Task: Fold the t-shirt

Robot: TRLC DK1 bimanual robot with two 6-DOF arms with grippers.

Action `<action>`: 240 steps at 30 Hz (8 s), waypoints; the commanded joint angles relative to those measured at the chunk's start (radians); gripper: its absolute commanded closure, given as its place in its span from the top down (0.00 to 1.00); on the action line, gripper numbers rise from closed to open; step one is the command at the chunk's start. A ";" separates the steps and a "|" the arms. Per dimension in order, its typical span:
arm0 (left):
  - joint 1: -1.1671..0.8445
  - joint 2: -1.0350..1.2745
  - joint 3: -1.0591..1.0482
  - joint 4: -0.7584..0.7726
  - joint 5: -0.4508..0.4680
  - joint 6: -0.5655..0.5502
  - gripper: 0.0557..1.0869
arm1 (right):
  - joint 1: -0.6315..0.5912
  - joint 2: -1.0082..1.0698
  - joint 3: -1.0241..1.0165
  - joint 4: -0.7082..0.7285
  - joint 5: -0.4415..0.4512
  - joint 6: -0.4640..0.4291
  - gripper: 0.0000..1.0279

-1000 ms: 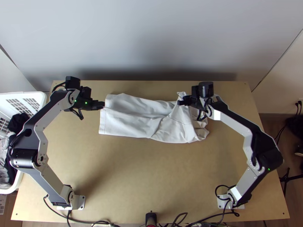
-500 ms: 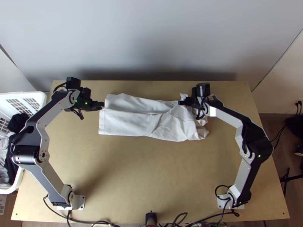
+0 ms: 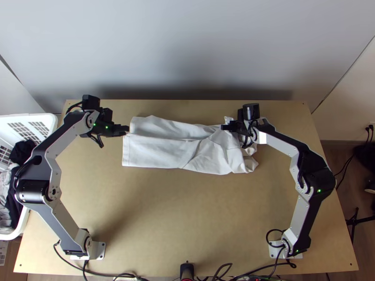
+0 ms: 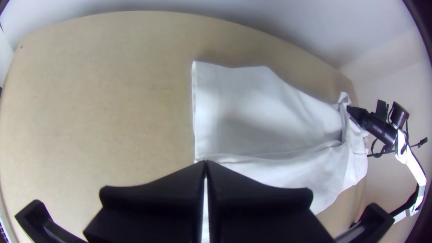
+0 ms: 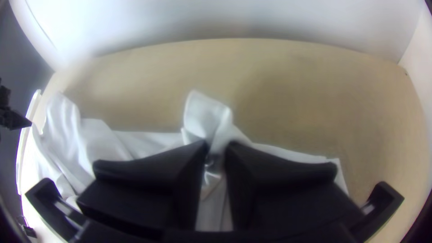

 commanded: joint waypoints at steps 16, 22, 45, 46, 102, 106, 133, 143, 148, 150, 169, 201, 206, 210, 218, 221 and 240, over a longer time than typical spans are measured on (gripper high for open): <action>0.001 -0.016 -0.026 -0.003 0.002 -0.005 0.04 | 0.075 -0.351 0.067 -0.218 0.045 0.147 0.94; -0.011 -0.008 0.021 0.000 0.002 -0.032 0.04 | 0.196 -0.357 0.130 -0.462 0.031 0.216 0.94; -0.003 0.400 0.391 -0.015 -0.197 -0.100 0.21 | 0.282 -0.343 0.053 -0.459 -0.112 0.374 0.95; -0.003 0.400 0.409 -0.017 -0.197 -0.097 0.38 | 0.285 -0.343 0.056 -0.456 -0.113 0.378 0.95; 0.219 0.254 0.118 -0.163 0.494 -0.232 0.95 | 0.340 0.347 0.676 -0.480 -0.237 0.486 0.95; 0.212 0.271 0.139 -0.161 0.485 -0.244 0.95 | 0.334 0.363 0.676 -0.485 -0.233 0.489 0.95; -0.029 0.351 0.300 -0.098 0.695 -0.454 0.95 | 0.320 0.386 0.681 -0.499 -0.214 0.489 0.95; -0.051 0.365 0.276 -0.089 0.585 -0.526 0.03 | 0.297 0.386 0.711 -0.517 -0.214 0.513 0.95; -0.049 0.325 0.224 -0.034 0.551 -0.520 0.03 | 0.264 0.360 0.725 -0.531 -0.214 0.521 0.95; -0.042 0.319 0.222 -0.034 0.550 -0.520 0.03 | 0.247 0.340 0.725 -0.545 -0.214 0.524 0.95; -0.015 0.250 0.316 -0.104 0.570 -0.538 0.03 | 0.179 0.116 0.592 -0.603 -0.216 0.529 0.95; -0.522 0.304 0.676 0.031 0.478 -0.667 0.03 | -0.154 -0.619 -0.178 -0.486 -0.210 0.392 0.95; -0.603 0.399 0.802 0.083 0.456 -0.695 0.03 | -0.197 -0.688 -0.263 -0.483 -0.195 0.366 0.95; -0.649 0.437 0.805 0.192 0.418 -0.729 0.03 | -0.250 -0.708 -0.281 -0.483 -0.191 0.357 0.95; -0.686 0.532 0.798 0.390 0.379 -0.822 0.03 | -0.301 -0.786 -0.372 -0.483 -0.171 0.357 0.95; -0.700 0.574 0.798 0.475 0.376 -0.882 0.03 | -0.313 -0.806 -0.388 -0.483 -0.164 0.357 0.95; -0.839 0.704 0.802 0.672 0.375 -1.022 0.03 | -0.327 -0.791 -0.454 -0.433 -0.115 0.366 0.95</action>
